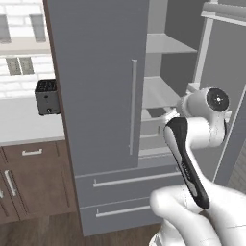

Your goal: Take the strawberry from the fridge and place it on top of the pancake, located on the dining counter.

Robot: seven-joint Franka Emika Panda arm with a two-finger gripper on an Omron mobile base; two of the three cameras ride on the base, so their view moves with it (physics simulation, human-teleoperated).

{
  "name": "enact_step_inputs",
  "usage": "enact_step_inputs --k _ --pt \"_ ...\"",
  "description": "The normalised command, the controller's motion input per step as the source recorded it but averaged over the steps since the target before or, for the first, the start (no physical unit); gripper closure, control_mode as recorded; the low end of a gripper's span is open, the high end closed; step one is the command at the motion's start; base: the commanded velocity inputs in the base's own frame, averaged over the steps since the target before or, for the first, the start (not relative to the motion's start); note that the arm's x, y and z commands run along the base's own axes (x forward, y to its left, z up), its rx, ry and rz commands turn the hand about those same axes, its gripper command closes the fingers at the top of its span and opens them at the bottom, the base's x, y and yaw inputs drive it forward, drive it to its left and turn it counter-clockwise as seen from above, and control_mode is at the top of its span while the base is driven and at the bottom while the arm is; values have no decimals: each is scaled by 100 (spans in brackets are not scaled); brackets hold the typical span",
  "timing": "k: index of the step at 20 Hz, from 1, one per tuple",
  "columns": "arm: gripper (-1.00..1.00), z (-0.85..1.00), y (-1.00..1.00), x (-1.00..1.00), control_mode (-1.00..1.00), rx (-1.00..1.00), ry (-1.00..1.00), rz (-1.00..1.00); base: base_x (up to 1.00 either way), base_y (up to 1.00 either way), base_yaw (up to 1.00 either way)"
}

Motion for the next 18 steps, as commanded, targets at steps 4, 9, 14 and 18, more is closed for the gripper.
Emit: enact_step_inputs --k 4,9,14,18 --pt "-100 0 91 0 -100 5 -10 9 0 0 0" --pt "-100 33 40 41 -100 1 6 -19 0 0 0" --pt "-100 12 2 48 -100 3 10 -21 0 0 0" --pt "-100 0 0 41 -100 7 5 -5 0 0 0"
